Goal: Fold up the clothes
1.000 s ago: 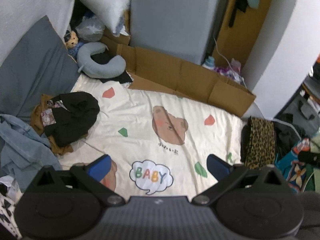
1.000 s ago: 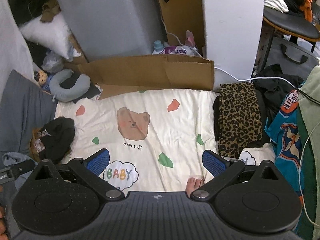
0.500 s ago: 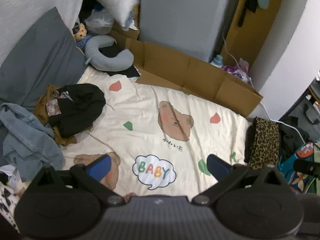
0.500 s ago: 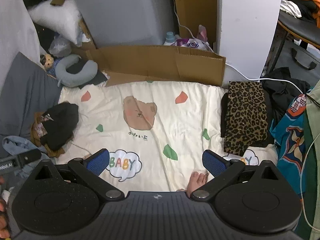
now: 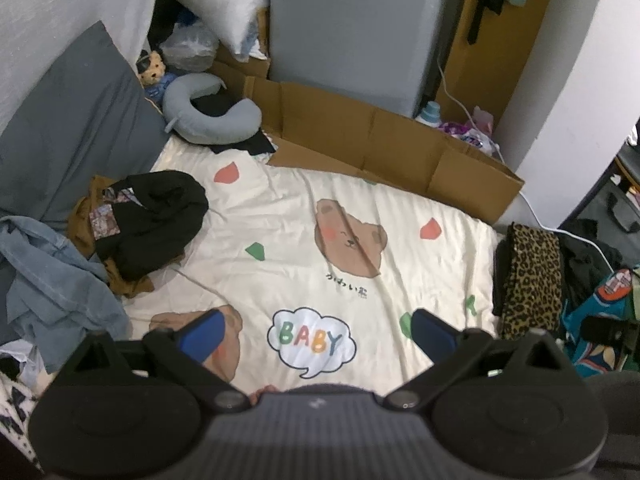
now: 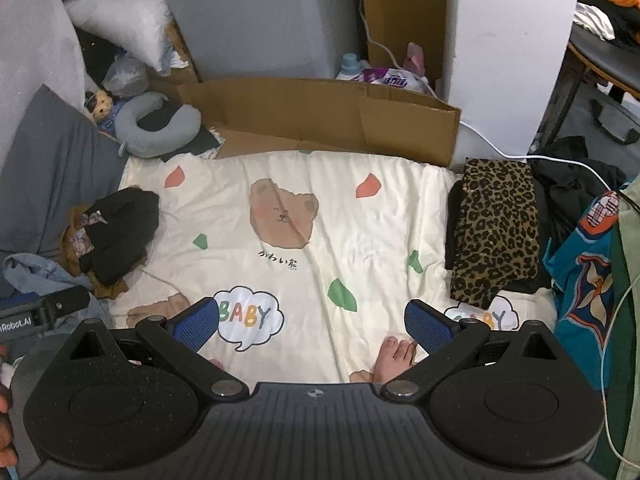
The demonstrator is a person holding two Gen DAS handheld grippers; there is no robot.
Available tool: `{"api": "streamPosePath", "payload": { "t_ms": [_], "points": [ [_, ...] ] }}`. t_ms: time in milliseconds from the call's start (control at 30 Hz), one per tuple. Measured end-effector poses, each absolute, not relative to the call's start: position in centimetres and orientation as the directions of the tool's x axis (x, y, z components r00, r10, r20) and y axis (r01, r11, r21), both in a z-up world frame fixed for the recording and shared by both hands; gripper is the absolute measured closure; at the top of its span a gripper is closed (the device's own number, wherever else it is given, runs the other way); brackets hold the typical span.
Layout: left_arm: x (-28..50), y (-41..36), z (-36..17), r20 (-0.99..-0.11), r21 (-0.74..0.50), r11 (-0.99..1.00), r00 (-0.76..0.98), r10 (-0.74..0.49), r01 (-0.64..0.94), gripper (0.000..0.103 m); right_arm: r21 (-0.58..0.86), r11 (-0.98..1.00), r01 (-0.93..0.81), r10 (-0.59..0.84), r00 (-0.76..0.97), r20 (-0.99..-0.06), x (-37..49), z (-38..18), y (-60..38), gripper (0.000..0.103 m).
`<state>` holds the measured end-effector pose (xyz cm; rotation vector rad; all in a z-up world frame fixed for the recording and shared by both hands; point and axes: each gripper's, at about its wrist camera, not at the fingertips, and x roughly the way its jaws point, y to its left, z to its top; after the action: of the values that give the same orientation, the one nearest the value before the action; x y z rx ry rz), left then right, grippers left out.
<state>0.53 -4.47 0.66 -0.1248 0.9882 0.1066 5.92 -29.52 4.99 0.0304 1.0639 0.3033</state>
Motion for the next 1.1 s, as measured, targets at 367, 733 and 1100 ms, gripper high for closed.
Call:
{"api": "streamPosePath", "payload": {
  "t_ms": [367,733,1100],
  "points": [
    [0.64,-4.67,0.40,-0.836,-0.049,0.991,0.547,0.026,-0.122,0.002,0.178,0.958,-0.223,0.266,0.466,-0.844,5.79,4.99,-29.76,0.001],
    [0.82,-4.51,0.42,-0.836,-0.052,0.991,0.549,0.024,-0.122,0.002,0.187,0.954,-0.234,0.277,0.457,-0.845,6.25,4.93,-29.98,0.001],
    [0.78,-4.49,0.46,-0.831,-0.043,0.992,0.555,0.031,-0.119,0.002,0.172,0.954,-0.247,0.271,0.458,-0.847,6.15,4.87,-29.52,0.001]
  ]
}}
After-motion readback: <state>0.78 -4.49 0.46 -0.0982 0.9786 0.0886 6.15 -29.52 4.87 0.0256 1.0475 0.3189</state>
